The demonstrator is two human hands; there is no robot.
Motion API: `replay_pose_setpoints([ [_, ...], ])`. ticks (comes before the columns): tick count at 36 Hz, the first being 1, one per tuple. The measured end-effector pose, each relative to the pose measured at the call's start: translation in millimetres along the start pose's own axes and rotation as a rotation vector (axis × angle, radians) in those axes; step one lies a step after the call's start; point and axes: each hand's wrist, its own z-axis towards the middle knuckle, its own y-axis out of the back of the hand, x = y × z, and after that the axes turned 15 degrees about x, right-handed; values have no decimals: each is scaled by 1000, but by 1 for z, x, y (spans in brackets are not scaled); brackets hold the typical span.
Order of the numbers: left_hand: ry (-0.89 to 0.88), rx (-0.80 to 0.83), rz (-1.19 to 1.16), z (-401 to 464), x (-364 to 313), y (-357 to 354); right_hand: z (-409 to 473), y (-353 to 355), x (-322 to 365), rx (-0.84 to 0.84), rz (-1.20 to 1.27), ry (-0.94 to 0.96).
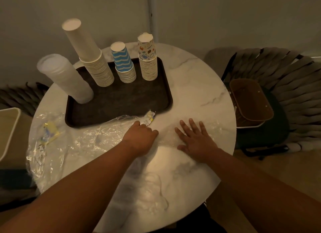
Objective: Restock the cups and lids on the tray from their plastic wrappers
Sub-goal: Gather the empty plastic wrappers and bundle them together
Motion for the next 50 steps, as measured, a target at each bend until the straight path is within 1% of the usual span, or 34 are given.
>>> replay_pose_setpoints([
  [3, 35, 52, -66, -8, -3, 9, -4, 4, 10, -117, -27, -41],
  [6, 94, 123, -178, -14, -8, 24, -8, -1, 30, -237, 42, -35],
  [7, 97, 139, -216, -17, -9, 32, -9, -5, 34, -216, 70, -22],
  [9, 71, 119, -281, -20, -12, 49, -10, -14, 39, -116, 124, -25],
  [10, 40, 79, -316, -20, -13, 57, -11, -18, 40, -79, 143, -36],
  [12, -45, -37, -424, -14, -17, 71, -11, -19, 39, -86, 173, -44],
  [13, -108, -91, -546, -11, -20, 74, -12, -19, 39, -94, 185, -42],
  [14, -174, -114, -729, -5, -23, 75, -14, -17, 40, -102, 194, -36],
  [16, -302, -103, -1126, 3, -29, 72, -16, -17, 38, -118, 227, -32],
  [17, -333, -132, -1238, 7, -32, 68, -17, -18, 37, -152, 270, -20],
  [18, -319, -184, -1257, 9, -32, 62, -19, -17, 36, -212, 324, 9],
  [19, -294, -241, -1225, 11, -31, 55, -19, -17, 34, -268, 376, 44],
  [21, -221, -280, -1091, 16, -27, 42, -21, -20, 26, -327, 454, 120],
  [23, -209, -225, -949, 23, -23, 30, -26, -17, 20, -340, 511, 191],
  [25, -244, -147, -855, 30, -26, 22, -33, -10, 14, -343, 553, 241],
  [27, -265, -117, -853, 36, -34, 20, -38, -5, 10, -354, 574, 281],
  [29, -258, -160, -907, 42, -43, 20, -40, -7, 5, -352, 581, 286],
  [32, -204, -252, -1013, 46, -50, 21, -42, -18, -3, -381, 551, 208],
  [34, -205, -261, -1011, 49, -54, 20, -45, -26, -9, -470, 531, 111],
  [37, -227, -282, -966, 52, -61, 21, -51, -30, -11, -595, 589, -152],
  [39, -241, -284, -935, 56, -66, 24, -55, -27, -8, -613, 701, -344],
  [40, -253, -279, -914, 57, -68, 26, -56, -25, -6, -635, 725, -388],
  [41, -265, -273, -888, 58, -70, 27, -56, -22, -4, -668, 711, -386],
  [43, -296, -258, -828, 61, -73, 28, -57, -14, 0, -717, 578, -280],
  [45, -336, -257, -770, 63, -76, 29, -53, -15, 3, -654, 388, -154],
  [46, -355, -253, -751, 64, -77, 28, -50, -18, 2, -583, 315, -143],
  [48, -359, -289, -714, 67, -76, 24, -45, -25, -4, -415, 289, -235],
  [50, -360, -379, -639, 70, -74, 18, -42, -31, -11, -309, 315, -302],
])
